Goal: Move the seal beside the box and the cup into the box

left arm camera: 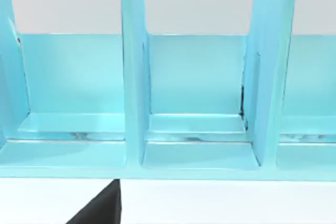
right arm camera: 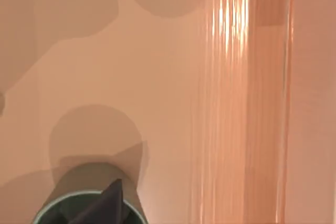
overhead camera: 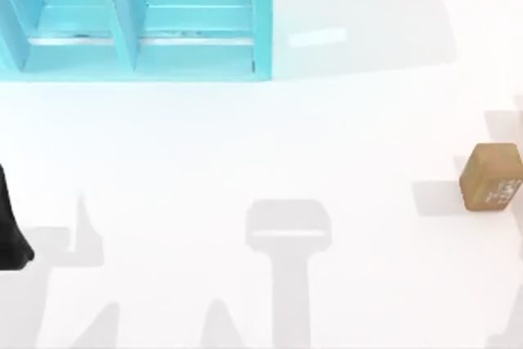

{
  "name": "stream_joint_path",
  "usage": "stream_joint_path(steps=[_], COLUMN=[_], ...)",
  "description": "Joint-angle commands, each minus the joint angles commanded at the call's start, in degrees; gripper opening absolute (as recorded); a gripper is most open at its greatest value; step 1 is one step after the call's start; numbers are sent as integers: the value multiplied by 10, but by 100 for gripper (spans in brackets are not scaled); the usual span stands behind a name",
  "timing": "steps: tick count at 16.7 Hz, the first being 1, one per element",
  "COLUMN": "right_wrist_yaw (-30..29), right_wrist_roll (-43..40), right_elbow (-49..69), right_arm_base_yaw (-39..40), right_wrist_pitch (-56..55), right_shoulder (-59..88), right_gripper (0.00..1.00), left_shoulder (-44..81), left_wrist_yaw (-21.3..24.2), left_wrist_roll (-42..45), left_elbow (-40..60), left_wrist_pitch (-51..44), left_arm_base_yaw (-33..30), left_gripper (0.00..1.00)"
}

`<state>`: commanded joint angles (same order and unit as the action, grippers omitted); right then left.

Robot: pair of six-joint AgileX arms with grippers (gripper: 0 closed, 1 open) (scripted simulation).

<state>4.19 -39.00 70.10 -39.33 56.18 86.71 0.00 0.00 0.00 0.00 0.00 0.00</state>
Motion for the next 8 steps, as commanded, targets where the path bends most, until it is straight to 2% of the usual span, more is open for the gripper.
stream_joint_path(steps=[4, 8], right_wrist_yaw=[-21, -41], right_wrist_roll=[6, 8], right_elbow=[28, 20], right_arm_base_yaw=[7, 5], right_wrist_pitch=[115, 155], right_shoulder=[-11, -14], right_gripper=[100, 100], left_shoulder=[0, 0], left_wrist_yaw=[0, 0], left_wrist_roll=[0, 0], left_elbow=[0, 0], left_wrist_pitch=[0, 0], left_arm_base_yaw=[0, 0], left_gripper=[100, 100])
